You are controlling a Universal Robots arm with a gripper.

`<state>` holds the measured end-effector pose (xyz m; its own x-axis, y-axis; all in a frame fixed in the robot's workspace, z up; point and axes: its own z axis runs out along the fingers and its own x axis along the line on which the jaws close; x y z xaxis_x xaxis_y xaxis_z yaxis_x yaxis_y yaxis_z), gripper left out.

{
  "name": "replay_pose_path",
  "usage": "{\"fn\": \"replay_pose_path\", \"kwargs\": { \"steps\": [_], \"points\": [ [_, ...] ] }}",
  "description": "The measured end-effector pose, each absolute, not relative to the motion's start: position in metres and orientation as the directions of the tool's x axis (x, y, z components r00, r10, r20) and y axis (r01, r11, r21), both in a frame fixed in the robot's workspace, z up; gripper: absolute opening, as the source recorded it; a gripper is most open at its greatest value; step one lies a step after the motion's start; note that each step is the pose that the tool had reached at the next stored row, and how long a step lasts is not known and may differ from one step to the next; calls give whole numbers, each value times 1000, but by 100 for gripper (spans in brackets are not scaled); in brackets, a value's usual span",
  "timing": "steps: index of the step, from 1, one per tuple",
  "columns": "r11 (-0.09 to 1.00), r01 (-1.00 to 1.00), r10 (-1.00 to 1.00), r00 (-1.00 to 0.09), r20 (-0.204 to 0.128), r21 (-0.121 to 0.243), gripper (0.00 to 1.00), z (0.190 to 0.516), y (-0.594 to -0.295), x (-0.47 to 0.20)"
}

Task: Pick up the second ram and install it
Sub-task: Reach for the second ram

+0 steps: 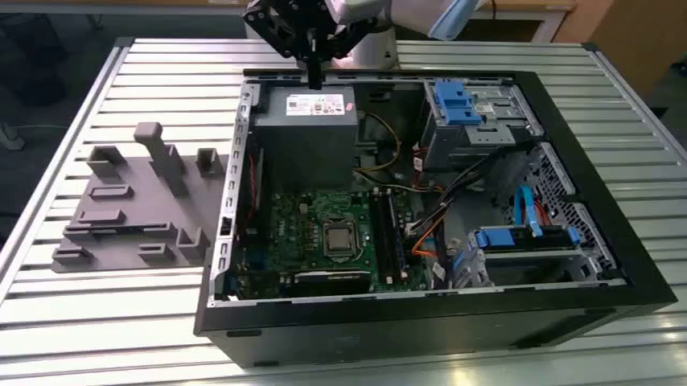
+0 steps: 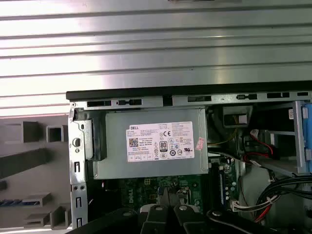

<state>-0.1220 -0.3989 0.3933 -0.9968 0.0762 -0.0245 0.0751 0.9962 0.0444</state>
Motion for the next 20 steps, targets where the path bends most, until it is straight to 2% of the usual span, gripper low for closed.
{"fn": "replay_pose_path", "kwargs": {
  "steps": [20],
  "points": [
    [996,75,76,-997,-25,44,11,393,-399,-129]
  ]
}}
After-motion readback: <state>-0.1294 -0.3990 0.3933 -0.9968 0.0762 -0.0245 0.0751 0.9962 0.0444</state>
